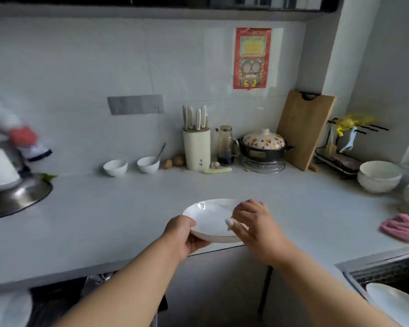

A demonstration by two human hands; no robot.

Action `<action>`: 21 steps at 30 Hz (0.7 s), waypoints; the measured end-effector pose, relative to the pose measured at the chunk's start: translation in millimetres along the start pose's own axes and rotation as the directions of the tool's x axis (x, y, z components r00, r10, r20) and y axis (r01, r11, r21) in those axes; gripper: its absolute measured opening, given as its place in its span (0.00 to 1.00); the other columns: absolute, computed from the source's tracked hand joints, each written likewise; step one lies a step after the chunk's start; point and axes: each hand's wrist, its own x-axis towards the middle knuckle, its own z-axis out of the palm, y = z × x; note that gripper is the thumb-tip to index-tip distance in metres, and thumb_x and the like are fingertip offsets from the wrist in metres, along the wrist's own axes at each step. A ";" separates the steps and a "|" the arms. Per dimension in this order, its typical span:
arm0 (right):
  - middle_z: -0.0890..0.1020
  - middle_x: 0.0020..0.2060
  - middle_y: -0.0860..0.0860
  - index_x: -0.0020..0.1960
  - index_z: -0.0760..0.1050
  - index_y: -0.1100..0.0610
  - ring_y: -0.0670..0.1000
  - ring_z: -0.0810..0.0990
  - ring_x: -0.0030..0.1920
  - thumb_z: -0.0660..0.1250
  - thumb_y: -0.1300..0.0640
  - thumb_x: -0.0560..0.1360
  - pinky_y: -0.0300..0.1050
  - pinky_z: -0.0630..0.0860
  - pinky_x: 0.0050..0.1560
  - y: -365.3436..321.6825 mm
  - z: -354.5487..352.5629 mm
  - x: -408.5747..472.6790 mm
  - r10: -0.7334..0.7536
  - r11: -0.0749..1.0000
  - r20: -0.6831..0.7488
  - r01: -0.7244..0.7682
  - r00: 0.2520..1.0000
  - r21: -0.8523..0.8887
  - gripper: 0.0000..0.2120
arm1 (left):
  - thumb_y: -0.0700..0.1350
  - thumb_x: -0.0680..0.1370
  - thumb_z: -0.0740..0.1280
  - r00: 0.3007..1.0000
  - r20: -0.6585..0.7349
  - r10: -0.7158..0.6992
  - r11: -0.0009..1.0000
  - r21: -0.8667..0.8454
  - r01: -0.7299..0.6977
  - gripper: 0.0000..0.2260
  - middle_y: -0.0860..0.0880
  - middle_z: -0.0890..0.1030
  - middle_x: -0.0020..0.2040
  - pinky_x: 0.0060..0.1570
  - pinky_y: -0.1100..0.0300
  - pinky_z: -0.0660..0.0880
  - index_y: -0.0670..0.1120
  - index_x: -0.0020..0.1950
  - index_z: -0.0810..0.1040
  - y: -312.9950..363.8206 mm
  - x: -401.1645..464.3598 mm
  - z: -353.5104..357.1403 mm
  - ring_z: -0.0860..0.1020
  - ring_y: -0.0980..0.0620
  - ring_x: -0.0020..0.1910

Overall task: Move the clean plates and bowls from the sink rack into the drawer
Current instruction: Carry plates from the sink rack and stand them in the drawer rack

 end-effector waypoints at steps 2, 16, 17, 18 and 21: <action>0.77 0.43 0.46 0.44 0.80 0.54 0.47 0.72 0.48 0.56 0.41 0.78 0.42 0.67 0.50 -18.7 28.7 14.7 0.075 0.995 -0.113 -0.068 0.991 0.066 0.21 | 0.35 0.80 0.55 0.995 -0.085 0.050 0.998 -0.034 -0.053 0.08 0.40 0.77 0.47 0.33 0.49 0.77 0.40 0.57 0.70 2.5 -9.4 -41.2 0.78 0.41 0.43; 0.80 0.55 0.62 0.62 0.72 0.61 0.63 0.79 0.53 0.57 0.50 0.80 0.52 0.78 0.43 -268.8 242.2 73.3 0.273 -0.137 0.836 -0.841 0.476 0.524 0.17 | 0.48 0.84 0.56 0.797 -0.591 0.123 0.912 -0.249 -0.326 0.11 0.39 0.79 0.53 0.40 0.45 0.79 0.43 0.60 0.71 -8.7 -124.9 -351.2 0.79 0.39 0.50; 0.79 0.56 0.62 0.62 0.71 0.62 0.64 0.78 0.55 0.57 0.51 0.80 0.52 0.78 0.43 -289.3 254.4 72.8 0.252 -0.173 0.851 -0.844 0.461 0.508 0.18 | 0.48 0.84 0.56 0.782 -0.613 0.115 0.907 -0.257 -0.334 0.11 0.39 0.79 0.53 0.41 0.45 0.79 0.43 0.60 0.72 -13.3 -134.6 -371.6 0.79 0.39 0.50; 0.79 0.56 0.61 0.63 0.71 0.61 0.63 0.78 0.55 0.57 0.51 0.80 0.54 0.78 0.44 -307.6 266.9 72.7 0.233 -0.182 0.861 -0.849 0.452 0.495 0.17 | 0.48 0.84 0.57 0.765 -0.634 0.109 0.904 -0.257 -0.342 0.11 0.39 0.79 0.53 0.41 0.45 0.80 0.43 0.60 0.72 -17.1 -143.0 -391.6 0.79 0.39 0.51; 0.80 0.54 0.59 0.63 0.72 0.60 0.62 0.78 0.54 0.55 0.51 0.80 0.58 0.78 0.52 -356.0 293.2 69.4 0.183 -0.127 0.872 -0.869 0.453 0.478 0.18 | 0.49 0.83 0.58 0.722 -0.683 0.109 0.902 -0.237 -0.360 0.11 0.39 0.79 0.56 0.36 0.49 0.80 0.45 0.62 0.71 -28.1 -161.2 -444.5 0.80 0.40 0.51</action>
